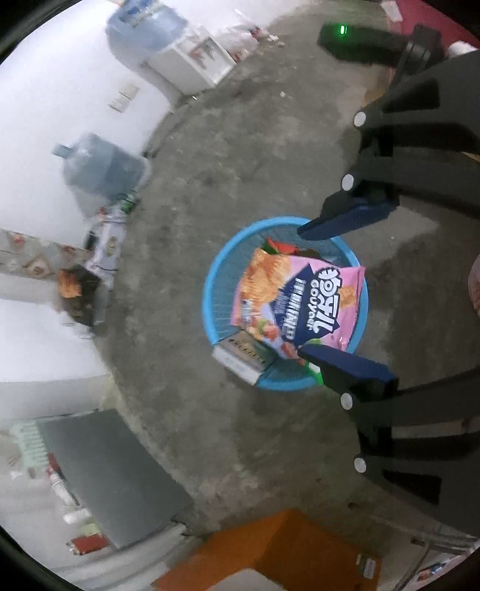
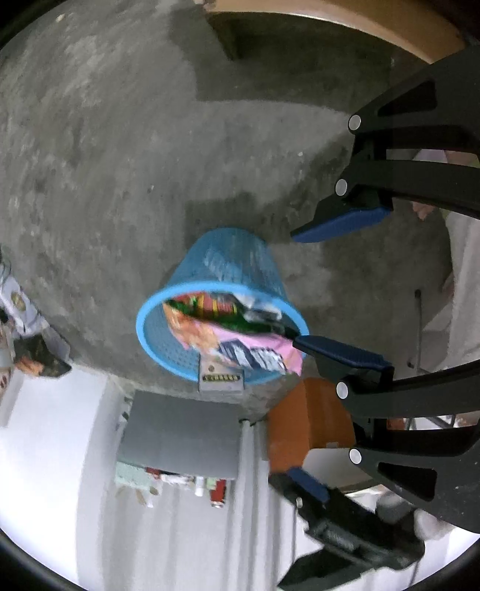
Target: Collect trash
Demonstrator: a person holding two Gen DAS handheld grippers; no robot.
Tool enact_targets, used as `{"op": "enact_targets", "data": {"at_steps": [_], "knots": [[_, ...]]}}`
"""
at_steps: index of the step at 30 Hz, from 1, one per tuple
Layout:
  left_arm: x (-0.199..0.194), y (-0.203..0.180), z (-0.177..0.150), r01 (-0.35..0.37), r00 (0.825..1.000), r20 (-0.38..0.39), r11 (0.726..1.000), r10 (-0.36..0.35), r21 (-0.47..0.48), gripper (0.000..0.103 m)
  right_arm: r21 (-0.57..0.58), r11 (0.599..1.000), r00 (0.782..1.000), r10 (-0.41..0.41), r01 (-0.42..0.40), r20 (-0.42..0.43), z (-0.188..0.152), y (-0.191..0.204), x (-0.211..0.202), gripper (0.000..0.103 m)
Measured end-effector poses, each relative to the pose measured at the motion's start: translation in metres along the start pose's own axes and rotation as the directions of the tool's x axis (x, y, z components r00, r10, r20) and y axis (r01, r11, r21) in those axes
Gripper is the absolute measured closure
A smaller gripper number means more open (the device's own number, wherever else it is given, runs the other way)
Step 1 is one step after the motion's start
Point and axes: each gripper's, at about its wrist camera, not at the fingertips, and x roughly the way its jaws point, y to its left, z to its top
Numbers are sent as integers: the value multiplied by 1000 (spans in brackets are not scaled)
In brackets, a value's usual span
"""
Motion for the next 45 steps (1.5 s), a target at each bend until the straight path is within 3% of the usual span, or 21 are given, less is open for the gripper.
{"op": "enact_targets", "data": {"at_steps": [4,6,10,14,18,21,26,29,30,33,34,36,38,40,43,45], "knots": [[-62,1,-5,42,993,107,999,-42,-3,41,-105,994,1000,8,-5,21,-9,27,-8,52],[-93,0,-10,59,987,149,998,-58,-2,34,-184,983,999,9,0,50,-17,47,-20,51],[-163,4,-36,47,964,264,999,-42,-15,22,-377,926,991,41,12,131,-37,92,-51,45],[-225,11,-63,-71,928,361,994,96,-82,6,-556,831,965,141,7,223,-64,143,-89,30],[-275,25,-96,-156,892,401,974,211,-166,6,-698,716,917,263,23,300,-102,183,-128,7],[-306,40,-127,-177,876,403,954,264,-241,6,-756,653,882,327,49,339,-132,204,-148,7],[-339,65,-184,-204,861,369,902,350,-380,6,-806,589,863,381,50,331,-176,225,-164,7],[-353,78,-215,-272,839,316,844,443,-461,6,-838,542,868,387,58,310,-198,235,-170,7],[-355,81,-225,-311,828,279,813,486,-493,6,-850,523,875,382,60,297,-204,239,-171,7],[-355,89,-256,-419,793,150,707,591,-571,6,-883,451,914,292,129,282,-226,250,-164,7],[-354,89,-265,-447,778,122,679,617,-582,6,-891,426,928,247,155,280,-234,252,-159,7],[-353,92,-285,-462,773,80,645,630,-609,6,-907,381,952,169,177,256,-248,253,-149,7],[-351,94,-303,-448,785,51,623,617,-641,6,-918,350,969,91,185,230,-260,247,-139,7],[-348,92,-318,-456,784,21,599,620,-658,6,-927,319,975,35,197,219,-272,237,-130,7],[-343,90,-332,-473,782,0,593,623,-651,6,-932,282,973,-37,227,226,-285,223,-121,7],[-344,88,-336,-476,778,0,589,629,-653,6,-929,282,971,-70,241,230,-295,219,-121,7]]}}
